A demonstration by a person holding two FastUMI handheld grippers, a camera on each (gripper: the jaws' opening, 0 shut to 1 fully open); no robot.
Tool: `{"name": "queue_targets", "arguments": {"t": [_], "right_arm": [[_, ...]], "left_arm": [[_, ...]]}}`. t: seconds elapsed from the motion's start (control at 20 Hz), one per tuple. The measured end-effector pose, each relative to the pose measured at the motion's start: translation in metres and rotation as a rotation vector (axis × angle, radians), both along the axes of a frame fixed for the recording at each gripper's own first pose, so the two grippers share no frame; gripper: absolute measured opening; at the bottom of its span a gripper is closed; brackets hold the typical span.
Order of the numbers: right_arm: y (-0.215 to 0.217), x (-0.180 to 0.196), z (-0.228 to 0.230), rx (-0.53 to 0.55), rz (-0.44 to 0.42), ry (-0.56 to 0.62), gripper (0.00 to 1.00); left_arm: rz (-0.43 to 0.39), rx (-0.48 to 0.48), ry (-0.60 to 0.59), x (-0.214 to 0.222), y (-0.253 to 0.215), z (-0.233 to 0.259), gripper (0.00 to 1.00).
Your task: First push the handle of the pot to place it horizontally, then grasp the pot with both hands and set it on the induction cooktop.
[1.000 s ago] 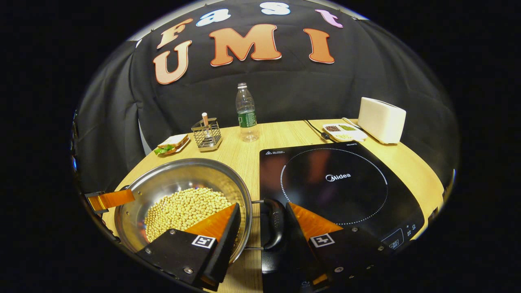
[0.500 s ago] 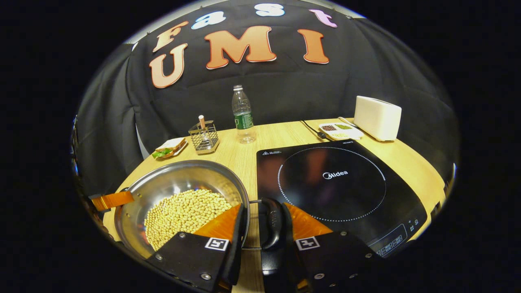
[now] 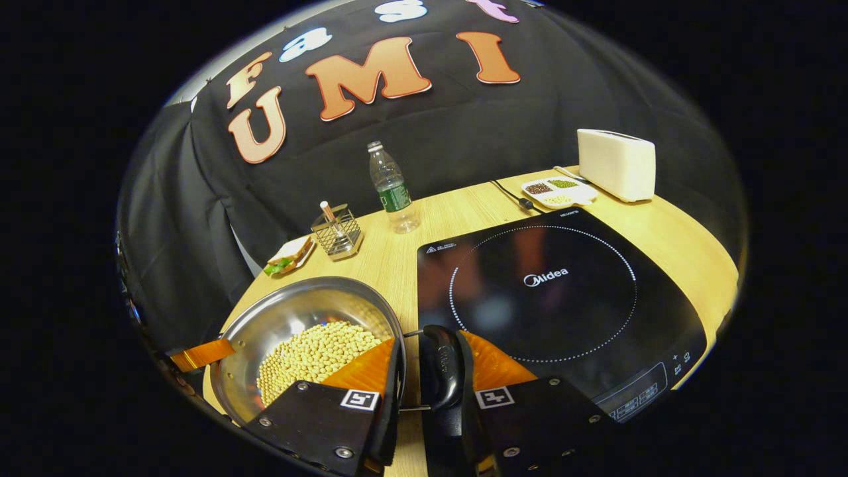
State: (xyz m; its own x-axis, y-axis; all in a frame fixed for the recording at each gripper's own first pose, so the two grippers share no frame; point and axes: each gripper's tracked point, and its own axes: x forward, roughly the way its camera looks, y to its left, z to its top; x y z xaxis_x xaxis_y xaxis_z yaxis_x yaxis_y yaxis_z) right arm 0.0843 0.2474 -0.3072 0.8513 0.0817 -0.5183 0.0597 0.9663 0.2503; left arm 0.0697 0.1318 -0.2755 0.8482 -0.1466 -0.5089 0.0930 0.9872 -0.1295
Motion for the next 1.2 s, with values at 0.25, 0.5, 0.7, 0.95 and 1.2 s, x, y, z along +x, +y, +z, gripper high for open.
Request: {"name": "queue_targets", "arguments": {"t": [0.25, 0.5, 0.7, 0.95, 1.2], "right_arm": [[-0.018, -0.004, 0.042, 0.025, 0.010, -0.077, 0.39], [-0.057, -0.007, 0.071, 0.037, -0.011, -0.133, 0.38], [-0.098, -0.004, 0.077, 0.049, -0.046, -0.145, 0.38], [-0.158, 0.001, 0.074, 0.069, -0.090, -0.146, 0.38], [-0.214, 0.010, 0.068, 0.067, -0.133, -0.141, 0.38]], "left_arm": [[-0.011, 0.010, -0.070, -0.001, -0.022, 0.046, 0.31], [-0.044, 0.015, -0.111, -0.002, -0.065, 0.074, 0.31], [-0.087, 0.025, -0.110, 0.002, -0.112, 0.079, 0.31], [-0.140, 0.054, -0.096, 0.007, -0.176, 0.073, 0.31], [-0.186, 0.064, -0.072, 0.014, -0.236, 0.059, 0.31]]}}
